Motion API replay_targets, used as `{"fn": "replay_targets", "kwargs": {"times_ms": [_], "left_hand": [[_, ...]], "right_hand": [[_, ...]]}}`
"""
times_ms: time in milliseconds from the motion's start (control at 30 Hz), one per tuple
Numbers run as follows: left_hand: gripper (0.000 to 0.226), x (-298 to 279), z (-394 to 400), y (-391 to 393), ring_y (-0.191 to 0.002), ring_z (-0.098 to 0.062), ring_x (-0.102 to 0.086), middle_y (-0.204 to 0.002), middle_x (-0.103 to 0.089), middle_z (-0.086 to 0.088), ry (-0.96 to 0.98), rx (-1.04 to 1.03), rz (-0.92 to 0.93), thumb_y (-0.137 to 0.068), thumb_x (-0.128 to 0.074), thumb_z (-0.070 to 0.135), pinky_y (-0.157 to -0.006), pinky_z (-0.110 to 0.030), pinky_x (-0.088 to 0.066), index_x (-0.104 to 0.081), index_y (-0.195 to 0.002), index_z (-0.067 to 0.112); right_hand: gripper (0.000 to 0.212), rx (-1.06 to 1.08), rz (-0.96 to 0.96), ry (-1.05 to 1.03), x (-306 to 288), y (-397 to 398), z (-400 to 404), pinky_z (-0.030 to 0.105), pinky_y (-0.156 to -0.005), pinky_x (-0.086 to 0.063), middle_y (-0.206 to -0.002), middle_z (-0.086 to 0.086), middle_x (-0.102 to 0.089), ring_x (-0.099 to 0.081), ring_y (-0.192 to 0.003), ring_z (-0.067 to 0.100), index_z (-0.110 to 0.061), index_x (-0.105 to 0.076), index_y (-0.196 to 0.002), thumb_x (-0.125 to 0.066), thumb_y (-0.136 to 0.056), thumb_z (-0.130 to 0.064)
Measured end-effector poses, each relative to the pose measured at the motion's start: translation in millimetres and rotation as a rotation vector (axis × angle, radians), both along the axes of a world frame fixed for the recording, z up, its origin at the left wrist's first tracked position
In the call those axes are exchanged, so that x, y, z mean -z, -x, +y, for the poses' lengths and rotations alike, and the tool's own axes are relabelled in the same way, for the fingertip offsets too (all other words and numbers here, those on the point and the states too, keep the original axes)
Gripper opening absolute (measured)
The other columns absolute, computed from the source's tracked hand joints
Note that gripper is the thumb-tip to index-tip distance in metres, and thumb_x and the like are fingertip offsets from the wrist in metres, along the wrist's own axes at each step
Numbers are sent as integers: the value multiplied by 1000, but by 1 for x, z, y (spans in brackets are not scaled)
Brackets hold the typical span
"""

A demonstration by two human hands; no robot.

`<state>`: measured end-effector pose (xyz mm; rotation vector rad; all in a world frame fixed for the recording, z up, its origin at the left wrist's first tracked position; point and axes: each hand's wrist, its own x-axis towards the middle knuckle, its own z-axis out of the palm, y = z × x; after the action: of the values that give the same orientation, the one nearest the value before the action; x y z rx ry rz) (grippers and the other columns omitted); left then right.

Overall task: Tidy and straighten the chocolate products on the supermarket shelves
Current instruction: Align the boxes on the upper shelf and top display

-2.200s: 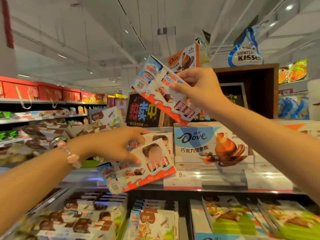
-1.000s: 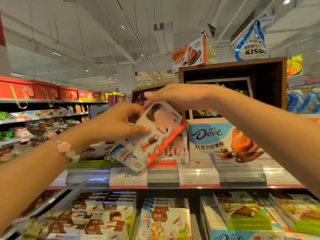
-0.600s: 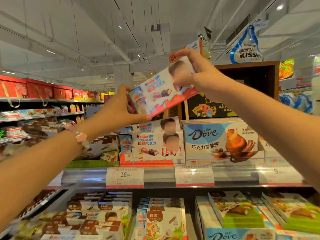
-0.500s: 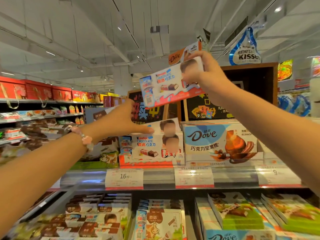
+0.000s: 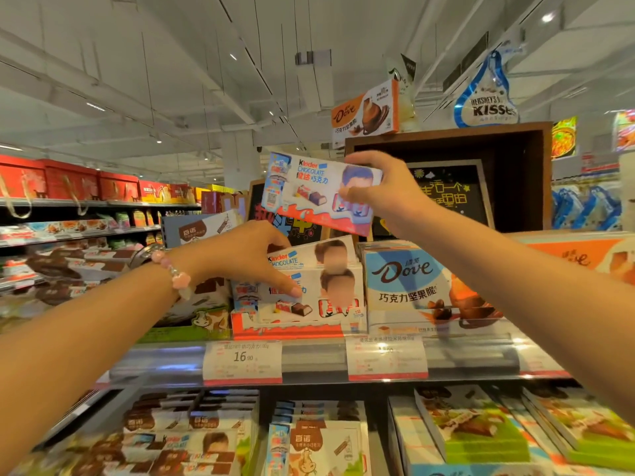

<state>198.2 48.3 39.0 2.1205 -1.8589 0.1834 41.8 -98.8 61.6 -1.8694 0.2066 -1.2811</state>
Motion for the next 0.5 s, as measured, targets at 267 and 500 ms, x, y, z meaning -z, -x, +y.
{"fn": "replay_targets", "kwargs": {"times_ms": [267, 500], "left_hand": [[48, -7, -8, -2, -74, 0, -66, -88, -71, 10, -123, -59, 41, -57, -80, 55, -69, -18, -53, -66, -93, 25], [47, -7, -15, 2, -83, -4, -61, -93, -62, 12, -170, -60, 34, -62, -78, 53, -65, -18, -44, -51, -92, 30]], "right_hand": [[30, -51, 76, -68, 17, -27, 4, 35, -75, -56, -113, 17, -61, -62, -101, 29, -20, -56, -92, -67, -80, 5], [22, -147, 162, -235, 15, -23, 0, 26, -52, -56, -91, 11, -66, -69, -73, 18, -17, -55, -91, -63, -84, 2]]}}
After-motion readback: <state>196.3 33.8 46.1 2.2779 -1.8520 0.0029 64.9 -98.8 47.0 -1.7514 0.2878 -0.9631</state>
